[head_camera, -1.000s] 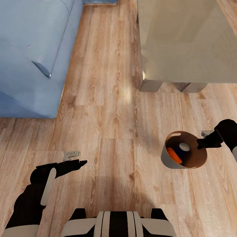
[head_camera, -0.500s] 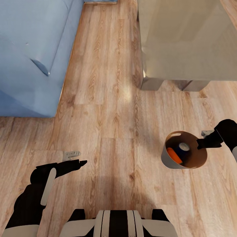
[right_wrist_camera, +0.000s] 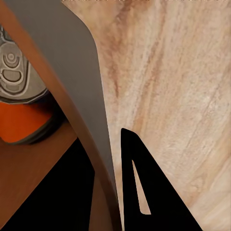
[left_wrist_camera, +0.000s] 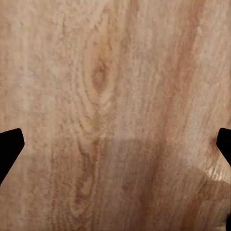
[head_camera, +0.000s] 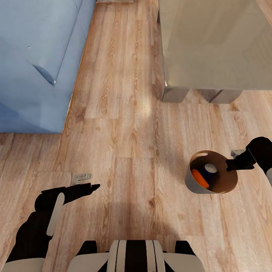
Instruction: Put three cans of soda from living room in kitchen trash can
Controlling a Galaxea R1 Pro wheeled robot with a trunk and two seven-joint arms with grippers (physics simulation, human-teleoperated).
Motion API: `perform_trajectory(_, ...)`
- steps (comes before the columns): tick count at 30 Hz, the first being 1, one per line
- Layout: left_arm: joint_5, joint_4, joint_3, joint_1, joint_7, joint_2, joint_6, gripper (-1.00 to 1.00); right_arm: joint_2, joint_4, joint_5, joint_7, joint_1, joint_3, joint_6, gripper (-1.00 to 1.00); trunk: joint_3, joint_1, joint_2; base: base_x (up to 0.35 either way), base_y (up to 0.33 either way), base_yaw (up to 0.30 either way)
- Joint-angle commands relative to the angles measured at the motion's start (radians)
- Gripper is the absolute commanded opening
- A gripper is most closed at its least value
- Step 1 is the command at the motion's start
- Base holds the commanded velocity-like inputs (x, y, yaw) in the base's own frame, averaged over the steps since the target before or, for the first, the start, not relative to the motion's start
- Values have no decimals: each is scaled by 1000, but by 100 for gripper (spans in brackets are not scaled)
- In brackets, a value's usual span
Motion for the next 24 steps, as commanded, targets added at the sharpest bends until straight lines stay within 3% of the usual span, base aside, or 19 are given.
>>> perform_trajectory(1, 0, 0, 0, 0, 0, 0, 0, 100, 0, 0, -12, 3, 0, 0, 7, -100, 0, 0, 0, 0, 0, 0)
perform_trajectory(7, -2, 0, -5, -2, -6, 23, 3, 100, -1, 0, -12, 3, 0, 0, 7, -100, 0, 0, 0, 0, 0, 0)
perform_trajectory(11, -1, -1, 0, -2, -6, 85, 2, 100, -4, 0, -12, 3, 0, 0, 7, -100, 0, 0, 0, 0, 0, 0)
perform_trajectory(13, -1, -1, 2, -2, -5, 98, 1, 100, -4, 0, -12, 3, 0, 0, 7, -100, -3, 4, -7, 0, 0, 0)
perform_trajectory(16, -1, -1, 3, -2, -4, 106, 1, 100, -4, 0, -12, 3, -1, 0, 7, -100, -12, 15, -28, 0, 0, 0)
perform_trajectory(24, 0, -2, 4, -2, -5, 111, 0, 100, -5, 0, -12, 3, 0, 0, 7, -100, -12, 15, -28, 0, 0, 0)
